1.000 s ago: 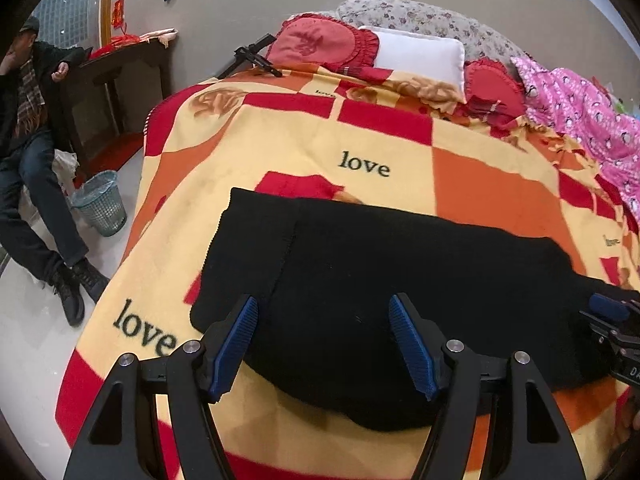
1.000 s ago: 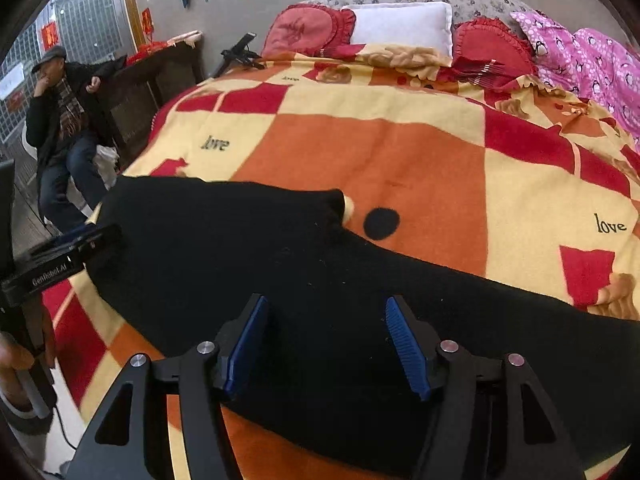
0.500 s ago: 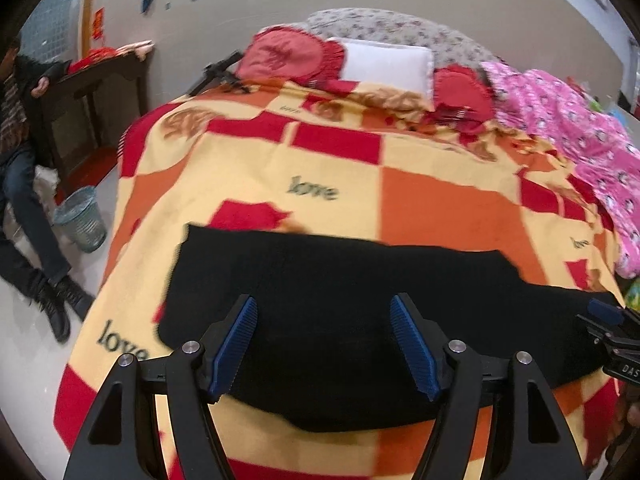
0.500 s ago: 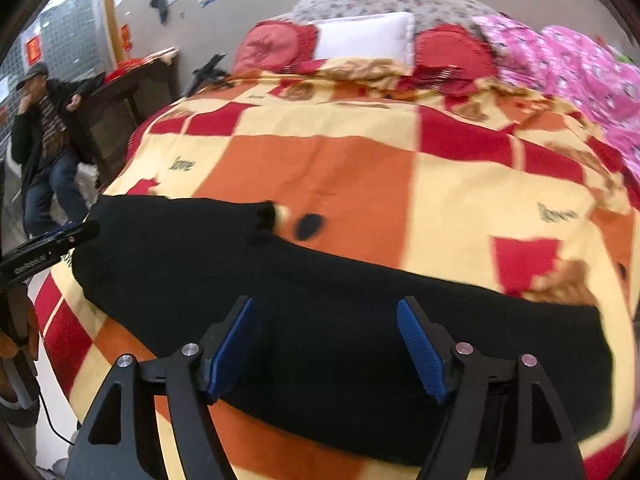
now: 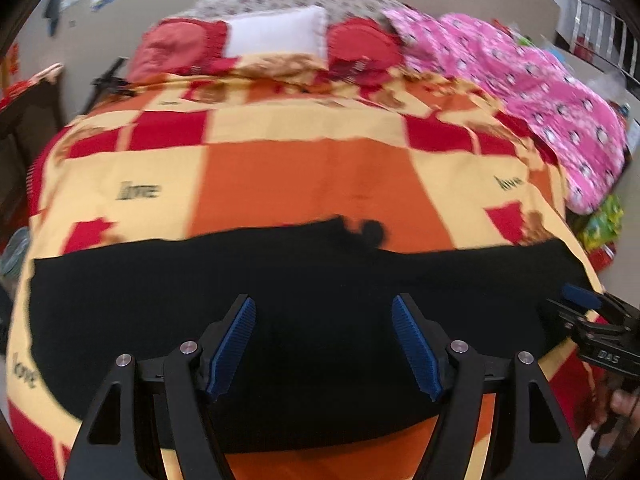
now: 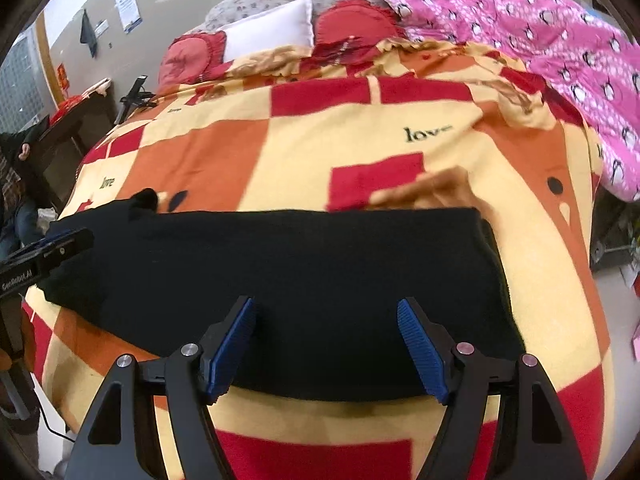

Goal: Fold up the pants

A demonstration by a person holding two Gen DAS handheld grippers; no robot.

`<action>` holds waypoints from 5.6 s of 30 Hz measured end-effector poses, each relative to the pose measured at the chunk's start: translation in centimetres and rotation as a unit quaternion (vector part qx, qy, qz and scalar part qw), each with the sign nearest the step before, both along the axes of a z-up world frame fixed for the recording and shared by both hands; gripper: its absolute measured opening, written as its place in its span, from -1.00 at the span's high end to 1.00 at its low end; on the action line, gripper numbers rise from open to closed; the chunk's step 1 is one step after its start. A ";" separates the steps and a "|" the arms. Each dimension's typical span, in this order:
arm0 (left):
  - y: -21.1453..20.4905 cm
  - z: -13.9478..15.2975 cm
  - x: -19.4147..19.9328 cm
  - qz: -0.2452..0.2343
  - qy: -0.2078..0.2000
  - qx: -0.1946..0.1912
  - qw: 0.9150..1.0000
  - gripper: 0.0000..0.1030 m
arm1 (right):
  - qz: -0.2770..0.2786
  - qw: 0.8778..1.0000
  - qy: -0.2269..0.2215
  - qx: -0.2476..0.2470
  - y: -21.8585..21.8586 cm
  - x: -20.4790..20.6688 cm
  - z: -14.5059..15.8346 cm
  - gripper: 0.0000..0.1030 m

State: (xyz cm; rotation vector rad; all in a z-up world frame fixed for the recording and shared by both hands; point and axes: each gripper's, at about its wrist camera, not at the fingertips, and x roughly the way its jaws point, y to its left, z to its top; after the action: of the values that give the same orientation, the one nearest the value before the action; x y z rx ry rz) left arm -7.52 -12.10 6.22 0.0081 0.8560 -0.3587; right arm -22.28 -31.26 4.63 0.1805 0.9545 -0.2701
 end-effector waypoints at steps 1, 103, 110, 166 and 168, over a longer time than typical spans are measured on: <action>-0.7 -0.3 0.4 -0.009 0.005 0.001 1.000 -0.38 | 0.001 1.000 -0.003 0.001 -0.2 0.0 -0.1 -0.49; 4.5 -2.9 4.8 -0.051 0.067 -0.072 0.994 0.76 | 0.135 0.987 -0.042 0.078 7.4 7.3 1.0 -0.04; 4.3 -2.4 4.2 -0.044 0.060 -0.073 0.995 0.66 | 0.132 0.989 -0.025 0.058 7.8 7.7 0.4 -0.04; 22.0 -0.2 -1.7 0.107 0.036 -0.107 0.988 -0.27 | 0.285 0.954 0.006 0.093 22.0 14.4 1.5 -0.52; 22.4 -0.3 -1.7 0.112 0.039 -0.110 0.987 -0.27 | 0.289 0.953 0.011 0.093 22.5 14.8 1.2 -0.54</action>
State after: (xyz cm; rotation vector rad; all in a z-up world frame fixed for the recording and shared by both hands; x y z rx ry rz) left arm -9.27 10.32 5.94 -0.3078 0.8811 -0.2409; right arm -7.52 -8.76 5.80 0.0639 1.0130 0.3595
